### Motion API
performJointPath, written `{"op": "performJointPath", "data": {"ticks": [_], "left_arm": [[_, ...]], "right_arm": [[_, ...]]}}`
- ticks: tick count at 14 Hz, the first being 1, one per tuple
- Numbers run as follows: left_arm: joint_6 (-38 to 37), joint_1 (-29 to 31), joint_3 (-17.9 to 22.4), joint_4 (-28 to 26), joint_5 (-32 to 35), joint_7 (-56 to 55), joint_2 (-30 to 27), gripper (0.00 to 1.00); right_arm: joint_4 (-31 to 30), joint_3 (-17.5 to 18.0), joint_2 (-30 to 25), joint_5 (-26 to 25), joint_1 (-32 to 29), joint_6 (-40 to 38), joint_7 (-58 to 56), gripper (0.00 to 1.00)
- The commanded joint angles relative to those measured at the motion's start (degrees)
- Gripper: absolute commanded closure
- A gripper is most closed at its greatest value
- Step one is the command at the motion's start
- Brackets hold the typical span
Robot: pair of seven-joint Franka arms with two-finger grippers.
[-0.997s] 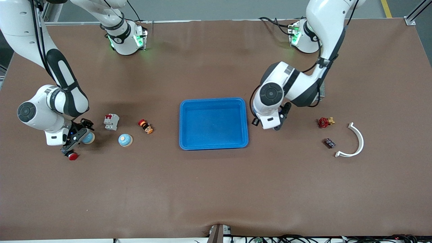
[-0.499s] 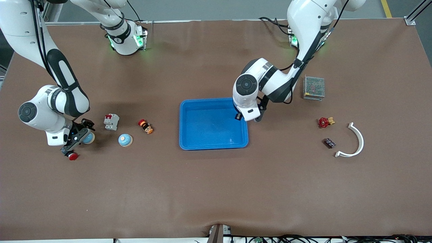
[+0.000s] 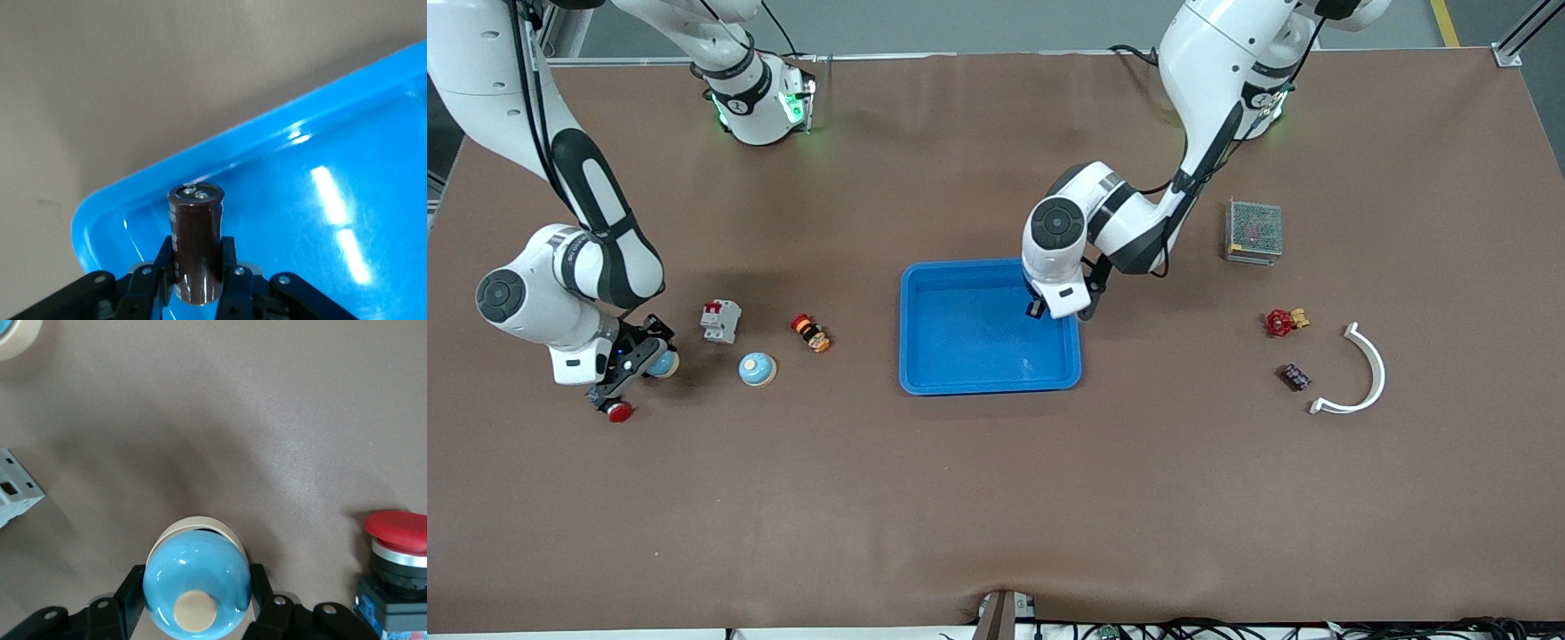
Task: Place electrolytic capacitor and blue bell in tray
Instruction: 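Carry the capacitor with the left gripper while the right gripper grips the bell, then open the left gripper over the tray while the right gripper lifts the bell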
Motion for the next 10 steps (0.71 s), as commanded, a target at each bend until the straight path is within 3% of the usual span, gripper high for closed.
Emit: {"op": "performJointPath", "data": {"ticks": [1, 4, 6, 7, 8, 10], "left_arm": [[0.57, -1.96, 0.28, 2.11, -0.40, -2.42, 1.55, 1.00], [1.71, -2.15, 0.28, 2.82, -0.49, -2.60, 3.30, 1.00], [1.80, -2.32, 0.37, 2.82, -0.40, -2.60, 3.92, 1.00], [1.80, -2.32, 0.37, 2.65, -0.40, -2.60, 3.92, 0.91], [1.72, -2.15, 0.37, 2.56, -0.40, -2.52, 3.92, 0.71], [1.28, -1.80, 0.46, 2.65, -0.05, -2.17, 3.58, 0.11]], "right_arm": [[0.07, 0.40, 0.03, 1.18, -0.11, -0.02, -0.35, 0.58], [1.91, 1.01, -0.41, 1.61, -0.02, -2.47, 0.78, 0.60], [6.46, 1.02, -1.29, 5.46, 0.06, -10.70, 1.40, 0.60], [9.19, 1.02, -1.73, 6.27, 0.06, -15.88, 1.75, 0.61], [11.91, 1.02, -2.17, 6.27, 0.15, -20.54, 3.67, 0.61], [16.40, 1.02, -3.83, 6.27, 0.59, -28.81, 10.07, 0.61]]}}
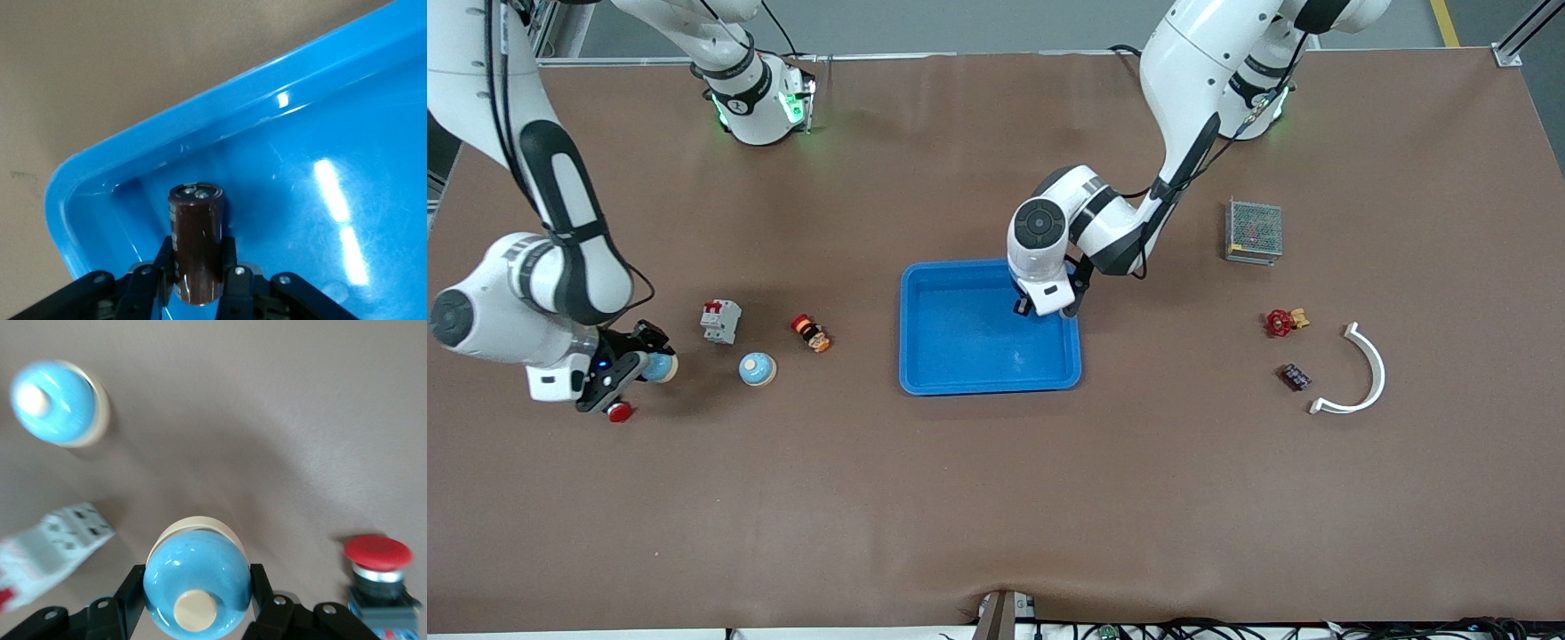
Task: Place electrolytic capacitor and blue bell in tray
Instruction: 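Open the left gripper over the tray while the right gripper lifts the bell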
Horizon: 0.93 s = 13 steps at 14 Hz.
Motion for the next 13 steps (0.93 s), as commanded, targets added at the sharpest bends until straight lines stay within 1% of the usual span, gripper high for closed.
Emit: {"op": "performJointPath", "data": {"ticks": [1, 2, 4, 5, 7, 9, 11, 13], "left_arm": [[-0.76, 0.09, 0.45, 1.06, 0.21, 0.17, -0.21, 0.00], [-0.76, 0.26, 0.63, 1.23, 0.30, 0.34, -0.39, 0.00], [-1.11, 0.96, 1.16, 1.41, 1.00, 0.61, -2.14, 0.00], [-2.16, 2.27, 1.33, 1.93, 1.53, 0.96, -3.19, 0.00], [-7.33, 4.91, 1.33, 4.91, 1.97, 3.41, -4.07, 0.00], [-8.67, 7.90, 1.33, 5.37, 1.97, 8.75, -5.74, 0.00], [-9.11, 11.32, 1.33, 5.28, 1.97, 15.70, -7.41, 0.00], [-11.91, 14.49, 1.33, 5.19, 2.06, 22.63, -8.30, 0.00]], "right_arm": [[4.84, 0.09, -3.32, 1.04, 1.80, -9.50, 7.95, 0.62], [5.02, 0.09, -5.42, 0.95, 3.29, -11.53, 11.99, 0.65], [4.94, 0.01, -9.47, 0.42, 6.98, -15.13, 22.26, 0.65], [4.94, 0.00, -11.14, 0.42, 8.74, -17.16, 27.01, 0.65], [4.85, 0.09, -13.52, 0.42, 12.34, -19.98, 36.59, 0.65], [4.76, 0.18, -14.93, 0.60, 16.65, -21.83, 48.09, 0.65], [4.50, 0.18, -15.81, 0.95, 21.83, -21.92, 58.39, 0.64], [4.41, 0.18, -16.25, 1.04, 27.88, -21.14, 69.80, 0.64]]}}
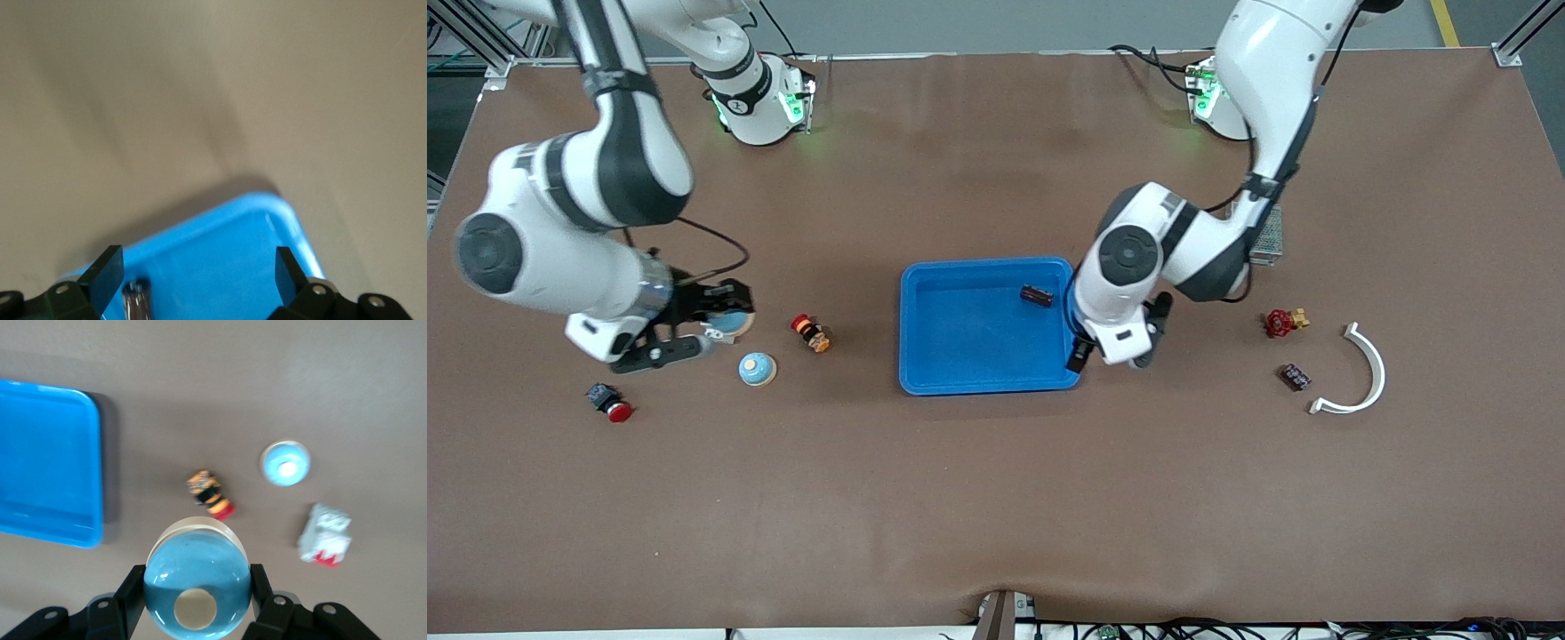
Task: Place electrolytic capacitor and blue bell in tray
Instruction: 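Open the left gripper over the tray while the right gripper lifts the bell, then carry the bell with the right gripper while the left gripper reaches another capacitor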
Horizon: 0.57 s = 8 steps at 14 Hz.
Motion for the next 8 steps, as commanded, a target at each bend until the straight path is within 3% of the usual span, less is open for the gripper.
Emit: {"op": "performJointPath", "data": {"ticks": [1, 4, 8], "left_arm": [[-3.42, 4.19, -0.32, -0.40, 0.89, 8.72, -1.67, 0.00], [-4.74, 9.11, -0.23, -1.02, 2.90, 16.99, -1.85, 0.00], [-6.07, 15.53, -0.41, -1.10, 5.73, 27.54, -1.76, 0.00]], "right_arm": [[-1.40, -0.73, -1.80, 0.76, 8.48, 1.45, 15.43, 0.64], [-1.49, -0.73, -1.18, 0.14, 18.50, 6.27, 31.53, 0.64], [-1.84, -0.73, 2.50, -3.81, 26.51, 13.31, 44.38, 0.64]]}}
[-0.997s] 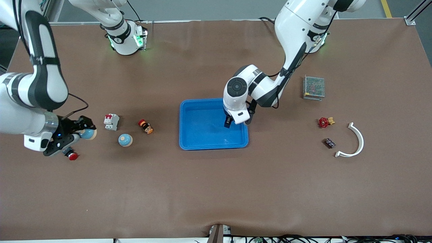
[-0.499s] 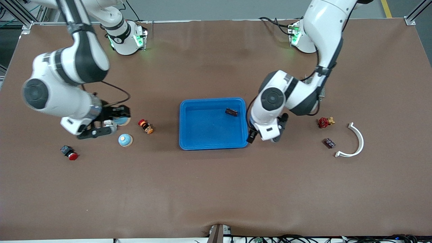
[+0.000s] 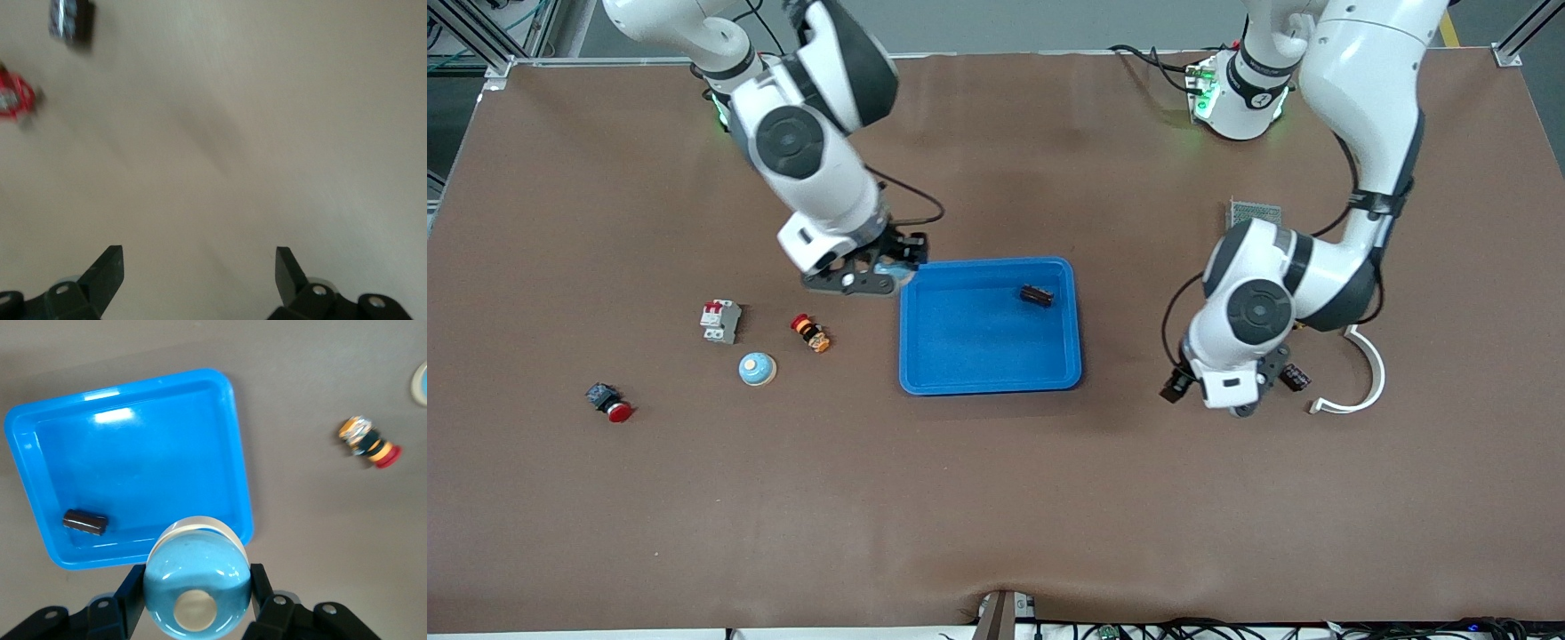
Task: Place electrolytic capacitor and blue bell in tray
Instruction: 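Carry the bell with the right gripper while the left gripper reaches another capacitor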
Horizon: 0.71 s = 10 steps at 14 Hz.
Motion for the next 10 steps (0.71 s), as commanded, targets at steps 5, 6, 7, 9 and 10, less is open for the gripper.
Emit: {"op": "performJointPath", "data": {"ticks": [5, 6, 7, 9, 10], "left_arm": [[-0.50, 8.08, -0.48, -0.89, 2.52, 14.53, -0.04, 0.00], [-0.15, 9.39, -0.48, -0.89, 2.96, 16.03, 0.49, 0.00], [0.28, 11.40, -0.56, -0.89, 3.83, 16.91, 0.76, 0.00], [1.34, 12.22, -0.56, -0.89, 4.10, 17.01, 1.54, 0.00], [2.04, 12.65, -0.56, -0.98, 4.10, 17.01, 1.98, 0.00]], "right_arm": [[-7.96, -0.90, 4.87, -1.97, 6.58, 17.23, 8.18, 0.64], [-9.02, -0.90, 5.66, -1.97, 6.85, 19.17, 8.09, 0.64], [-9.73, -0.90, 6.54, -2.05, 7.11, 20.58, 8.09, 0.64], [-10.78, -1.07, 8.30, -2.14, 8.16, 23.66, 8.09, 0.64], [-11.31, -1.07, 8.82, -2.14, 8.17, 25.15, 8.09, 0.64]]}}
